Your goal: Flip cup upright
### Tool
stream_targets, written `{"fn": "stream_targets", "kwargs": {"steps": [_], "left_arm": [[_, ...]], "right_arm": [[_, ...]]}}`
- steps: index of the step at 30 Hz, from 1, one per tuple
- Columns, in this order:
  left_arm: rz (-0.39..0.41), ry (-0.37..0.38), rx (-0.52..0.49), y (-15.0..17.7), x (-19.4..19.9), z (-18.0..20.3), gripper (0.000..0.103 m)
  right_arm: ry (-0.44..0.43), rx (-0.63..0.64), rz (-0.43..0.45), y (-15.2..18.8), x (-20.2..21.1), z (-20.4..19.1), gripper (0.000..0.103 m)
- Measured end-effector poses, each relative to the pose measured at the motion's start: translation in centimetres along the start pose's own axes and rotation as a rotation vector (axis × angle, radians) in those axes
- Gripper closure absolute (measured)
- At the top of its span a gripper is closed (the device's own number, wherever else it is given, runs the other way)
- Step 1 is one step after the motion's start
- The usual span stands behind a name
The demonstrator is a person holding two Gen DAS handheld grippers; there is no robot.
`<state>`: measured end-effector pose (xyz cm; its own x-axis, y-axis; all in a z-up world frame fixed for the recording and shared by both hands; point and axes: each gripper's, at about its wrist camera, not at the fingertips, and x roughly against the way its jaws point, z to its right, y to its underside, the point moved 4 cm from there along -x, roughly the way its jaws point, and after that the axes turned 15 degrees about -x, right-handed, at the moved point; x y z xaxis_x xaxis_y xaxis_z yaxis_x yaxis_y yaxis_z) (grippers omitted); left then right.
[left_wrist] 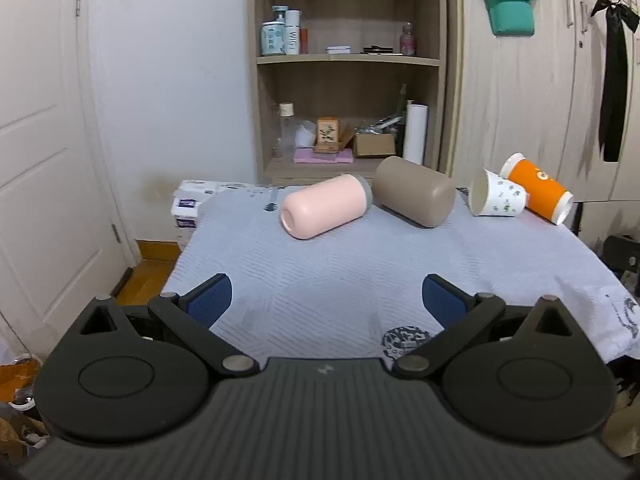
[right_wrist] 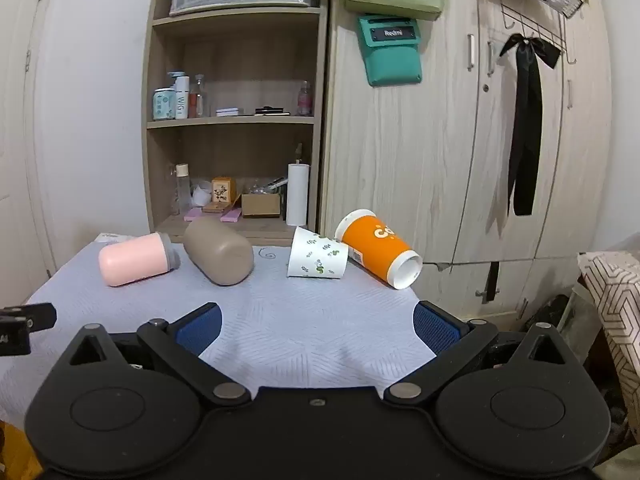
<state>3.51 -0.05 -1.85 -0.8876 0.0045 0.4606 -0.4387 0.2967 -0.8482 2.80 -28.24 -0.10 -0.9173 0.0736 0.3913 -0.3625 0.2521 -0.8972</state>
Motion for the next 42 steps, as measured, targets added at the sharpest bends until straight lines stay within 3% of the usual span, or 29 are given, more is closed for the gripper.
{"fn": "stream_targets", "kwargs": {"steps": [7,10,18,31,42], "left_arm": [[0.03,-0.059,0.003,-1.2,1.0,0.6,0.0],[0.025,-0.064,-0.017,-1.4,0.8,2.9,0.0],[-0.012,0.059,0.063,-0.8,0.9,1.5,0.0],[-0.01,-0.021,0.03,-0.4,0.9,0.8,0.0],[0.0,-0.003,0.038,-0.4,0.9,0.4,0.0]], "right_arm": [[-0.01,-0.082,-0.031,0.3,-0.8,1.5,0.0],[0.008,-0.065,-0.026,0.1,-0.5,0.8,0.0],[0.004,-0.067,-0.012,-0.1,-0.3,1.2,0.0],[0.006,-0.048,-0.007,-0.2,0.5,0.7,0.0],[0.012,-0.033,0.018,-0.5,1.4,0.6,0.0]]}}
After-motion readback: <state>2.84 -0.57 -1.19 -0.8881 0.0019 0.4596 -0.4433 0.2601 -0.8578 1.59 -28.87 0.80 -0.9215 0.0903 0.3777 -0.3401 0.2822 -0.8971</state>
